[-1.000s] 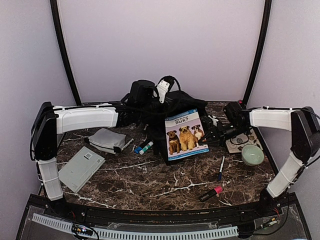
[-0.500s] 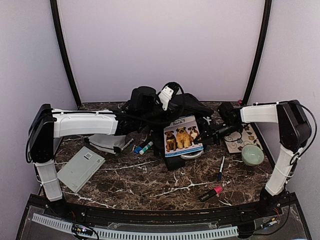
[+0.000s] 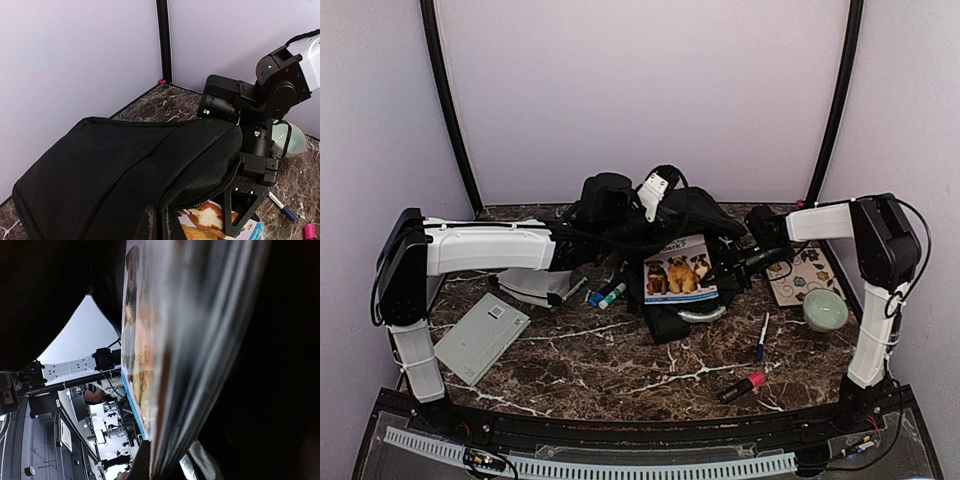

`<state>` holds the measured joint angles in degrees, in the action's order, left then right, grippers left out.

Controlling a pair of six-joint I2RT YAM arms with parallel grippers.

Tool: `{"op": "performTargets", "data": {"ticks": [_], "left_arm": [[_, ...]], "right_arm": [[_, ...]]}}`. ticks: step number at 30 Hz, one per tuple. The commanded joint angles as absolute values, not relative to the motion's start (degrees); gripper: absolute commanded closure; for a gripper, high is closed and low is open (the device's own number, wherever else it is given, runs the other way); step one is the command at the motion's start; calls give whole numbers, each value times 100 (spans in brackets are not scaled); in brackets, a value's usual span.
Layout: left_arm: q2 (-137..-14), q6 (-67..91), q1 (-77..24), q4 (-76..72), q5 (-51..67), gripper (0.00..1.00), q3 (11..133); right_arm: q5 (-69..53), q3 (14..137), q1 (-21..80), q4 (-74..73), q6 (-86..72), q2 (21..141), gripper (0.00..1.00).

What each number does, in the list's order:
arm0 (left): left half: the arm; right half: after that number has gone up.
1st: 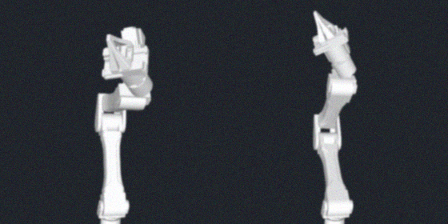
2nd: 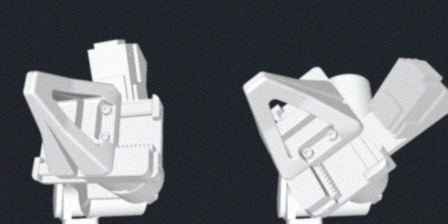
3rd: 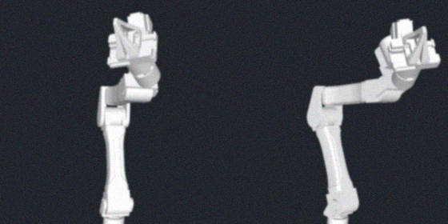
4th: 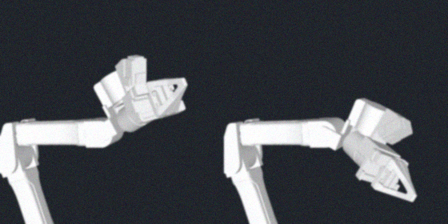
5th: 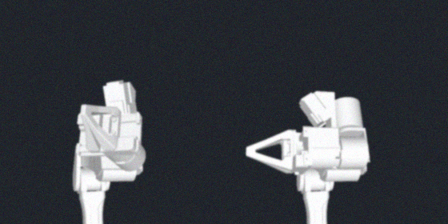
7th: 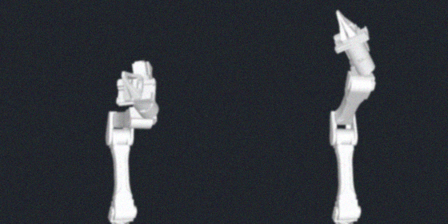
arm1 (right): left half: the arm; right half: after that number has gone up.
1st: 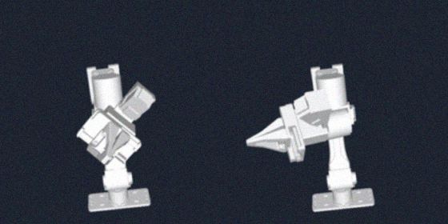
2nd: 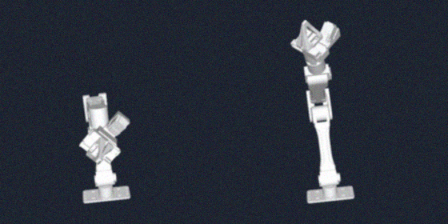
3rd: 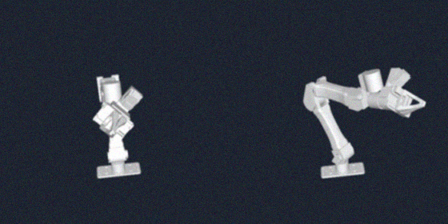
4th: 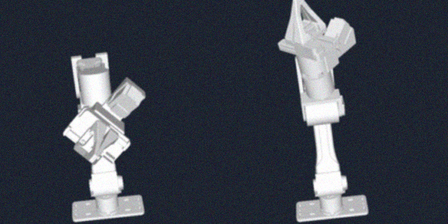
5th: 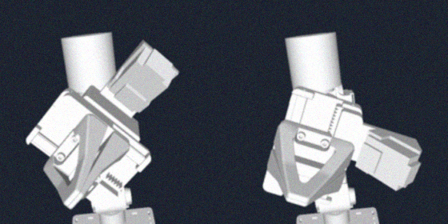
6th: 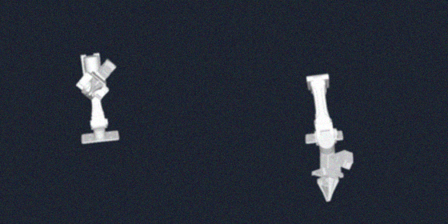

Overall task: Pack the student bag
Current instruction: Place the book in the largest pocket of the bag.

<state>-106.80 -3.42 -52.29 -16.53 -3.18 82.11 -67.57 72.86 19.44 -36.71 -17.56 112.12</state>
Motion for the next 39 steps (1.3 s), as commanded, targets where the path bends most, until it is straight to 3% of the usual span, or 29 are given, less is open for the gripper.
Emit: {"op": "performTargets", "data": {"ticks": [1, 9, 18, 21, 25, 31, 39], "left_arm": [[-9993, -317, -5307, -2315, 68, 100, 8300], [-9878, -325, -5352, -2263, 273, 100, 8144], [-9755, -290, -5370, -2217, 348, 100, 7913], [-9738, -347, -5370, -2232, 84, 100, 7843], [-9784, -380, -5365, -2219, -337, 100, 7788], [-9863, -175, -5361, -2214, -1048, 100, 7828], [-10118, -22, -5344, -2269, -1299, 100, 7991]], "right_arm": [[-6272, 7322, 1867, -2854, -2369, 11233, 100], [-5973, 7122, 1836, -782, -3949, 11587, 100], [-5896, 7613, 1817, -27, -4411, 12043, 100], [-5633, 7441, 1817, -133, -4396, 11797, 64], [-5347, 7076, 1821, -601, -3862, 11174, 44], [-4950, 6767, 1882, -1739, -2634, 10458, 36], [-4650, 6646, 2158, -3217, -805, 9883, 34]]}}
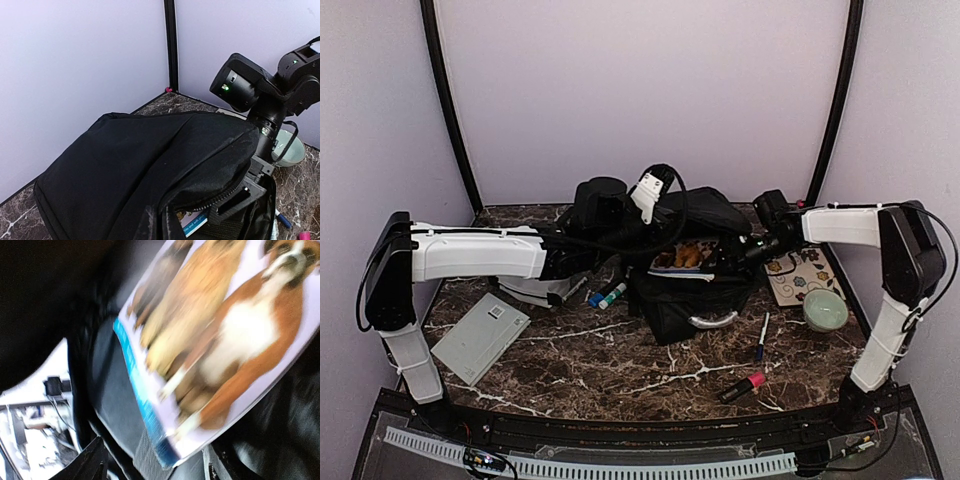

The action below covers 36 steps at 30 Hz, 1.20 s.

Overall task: Pack the student bag
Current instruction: Place the book in the largest pocket of the bag, then adjust the book in the largest pocket of the bag.

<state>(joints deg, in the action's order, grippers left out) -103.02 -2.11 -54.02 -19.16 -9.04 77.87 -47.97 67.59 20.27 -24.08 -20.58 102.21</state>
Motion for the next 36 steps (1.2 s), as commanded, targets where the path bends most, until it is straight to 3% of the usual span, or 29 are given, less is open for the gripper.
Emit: {"op": "performTargets", "data": {"ticks": [1, 3, 8, 11, 15, 17, 21, 27, 33, 36], "left_arm": [[-10116, 8, -5344, -2349, -1246, 100, 7969], [-10116, 79, -5337, -2516, -1078, 100, 7913], [-10175, 115, -5335, -2575, -924, 100, 7967], [-10191, 80, -5335, -2546, -987, 100, 8012], [-10254, 153, -5286, -2507, -1048, 100, 8037], [-10272, 227, -5266, -2534, -987, 100, 8026], [-10268, 287, -5261, -2553, -681, 100, 8027], [-10128, 323, -5265, -2636, -265, 100, 7852], [-10062, 330, -5260, -2543, -83, 100, 7776], [-10014, 322, -5264, -2600, -141, 100, 7706]], "right_arm": [[-4826, 6499, 2176, -3176, -735, 9827, 34], [-5085, 6275, 2246, -2967, -781, 9733, 41], [-5329, 6002, 2420, -2637, -904, 9561, 71], [-5224, 5926, 2479, -2689, -864, 9342, 68], [-4651, 5786, 2698, -3063, -396, 8763, 53], [-4431, 5534, 2904, -3129, -45, 8467, 52], [-3432, 5595, 3519, -3591, 848, 8536, 63], [-2069, 6290, 3594, -3129, 1228, 8748, 85], [-869, 6171, 3736, -2311, 1758, 8861, 84], [-1583, 6184, 3742, -2637, 2215, 8926, 79]]}}
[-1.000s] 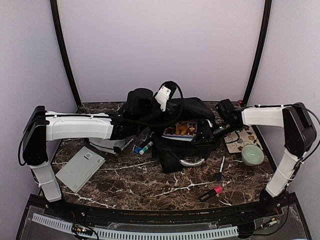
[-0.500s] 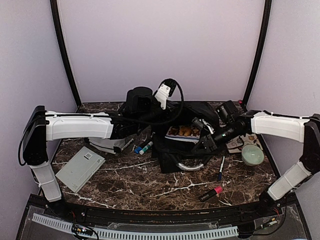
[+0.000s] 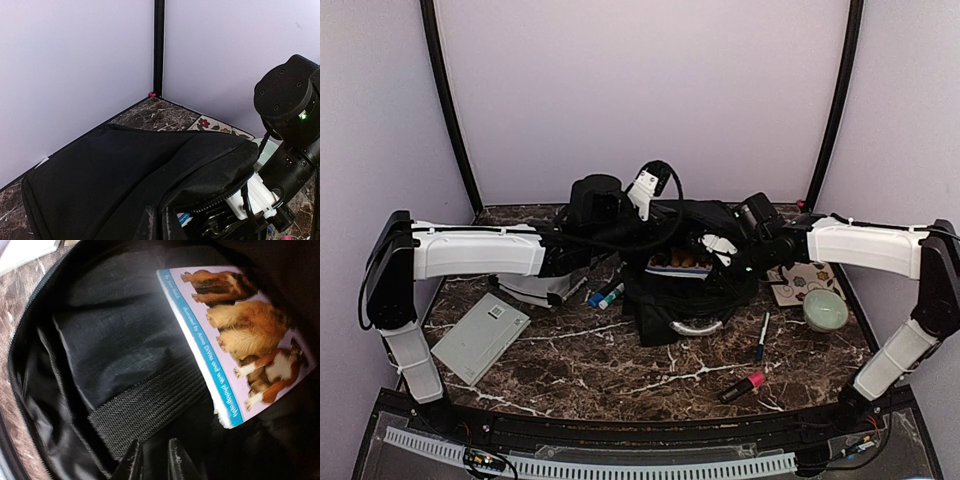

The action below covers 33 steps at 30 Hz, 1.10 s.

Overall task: Pack the student bag
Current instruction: Adjust the book in the largest pocket of the bag.

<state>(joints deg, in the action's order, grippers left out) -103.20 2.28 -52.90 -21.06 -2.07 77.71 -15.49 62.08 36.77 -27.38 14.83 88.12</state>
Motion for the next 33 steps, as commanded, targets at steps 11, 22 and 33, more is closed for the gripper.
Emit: {"op": "performTargets", "data": {"ticks": [11, 22, 33], "left_arm": [[-10011, 423, -5161, -2601, -352, 100, 7659], [-9958, 585, -5054, -2628, -39, 100, 7672], [-9863, 645, -5054, -2526, 201, 100, 7718]], "right_arm": [[-2740, 6900, 3818, -4315, 3288, 8257, 73], [-689, 7257, 4406, -4313, 3993, 8458, 93], [1145, 7288, 4685, -2951, 4169, 9308, 100]]}}
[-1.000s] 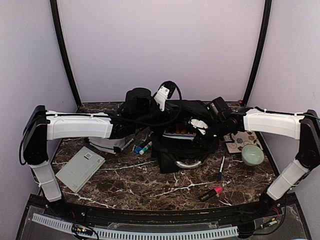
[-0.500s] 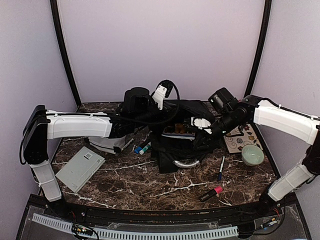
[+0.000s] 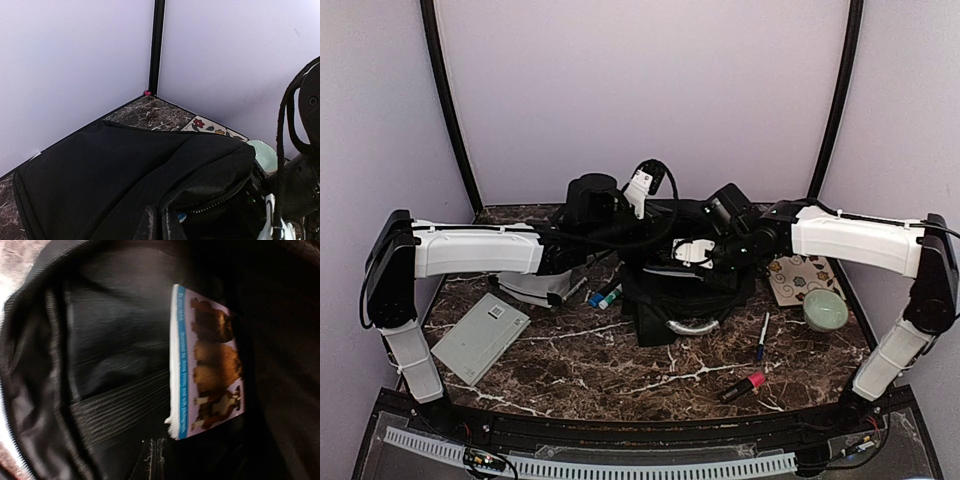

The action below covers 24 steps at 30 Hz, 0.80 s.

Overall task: Pack the student bag
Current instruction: Adjust the book in the largest pocket of the bag.

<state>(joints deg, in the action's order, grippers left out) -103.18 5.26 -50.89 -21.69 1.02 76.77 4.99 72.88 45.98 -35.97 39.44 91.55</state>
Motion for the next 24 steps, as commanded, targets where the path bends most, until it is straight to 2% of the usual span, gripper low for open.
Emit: {"op": "performTargets", "data": {"ticks": [1, 13, 24], "left_arm": [[-9855, 654, -5054, -2531, 200, 100, 7709], [-9761, 630, -5054, -2481, 241, 100, 7678], [-9725, 711, -5054, -2584, 460, 100, 7541]], "right_arm": [[1184, 7235, 4682, -2883, 4229, 9367, 100], [1817, 6848, 4626, -2175, 4617, 10167, 100], [2802, 7007, 4061, -842, 4616, 10993, 100]]}}
